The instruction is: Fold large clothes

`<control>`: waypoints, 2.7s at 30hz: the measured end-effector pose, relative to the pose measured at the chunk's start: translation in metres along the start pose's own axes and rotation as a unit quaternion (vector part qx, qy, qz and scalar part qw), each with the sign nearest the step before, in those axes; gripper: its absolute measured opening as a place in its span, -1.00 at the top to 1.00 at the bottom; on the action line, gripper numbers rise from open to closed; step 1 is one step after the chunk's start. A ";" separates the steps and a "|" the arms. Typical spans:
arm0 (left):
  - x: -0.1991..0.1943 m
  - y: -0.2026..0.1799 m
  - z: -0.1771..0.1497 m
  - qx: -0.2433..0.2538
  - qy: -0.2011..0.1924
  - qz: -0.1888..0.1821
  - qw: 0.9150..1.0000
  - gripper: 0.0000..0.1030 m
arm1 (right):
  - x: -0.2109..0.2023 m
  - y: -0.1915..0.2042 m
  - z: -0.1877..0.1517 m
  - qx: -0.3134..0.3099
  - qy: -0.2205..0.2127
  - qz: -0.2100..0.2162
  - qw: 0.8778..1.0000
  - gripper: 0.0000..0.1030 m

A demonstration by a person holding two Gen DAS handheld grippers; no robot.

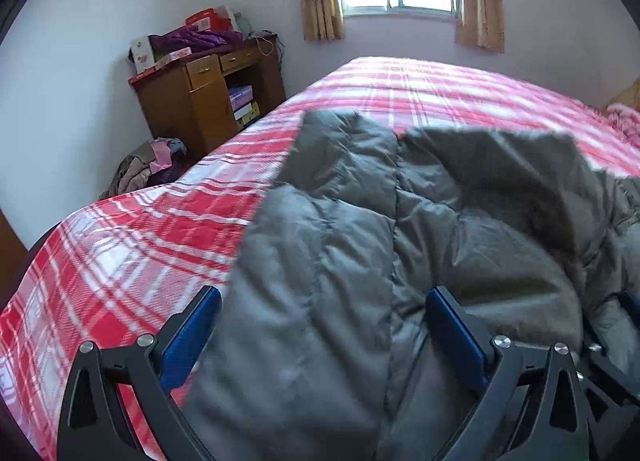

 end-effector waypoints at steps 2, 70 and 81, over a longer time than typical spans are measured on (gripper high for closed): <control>-0.025 0.016 0.004 -0.019 -0.023 -0.006 1.000 -0.98 | -0.002 -0.002 -0.001 0.002 0.002 0.003 1.000 -0.19; -0.057 0.032 -0.033 -0.077 0.012 -0.224 0.972 0.84 | -0.058 -0.040 -0.058 -0.020 0.002 0.028 0.999 -0.73; -0.118 0.083 -0.020 -0.095 -0.032 -0.219 0.971 0.85 | -0.079 0.002 -0.066 -0.043 -0.011 0.027 0.999 -0.52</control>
Point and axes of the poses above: each gripper's, at about its wrist camera, not at the fingertips, and x roughly the way its jaws point, y to its left, z to its top, the point moved 8 cm from there along x, roughly the way its jaws point, and after that the axes turned 2 degrees about z, right-handed, at the moved point
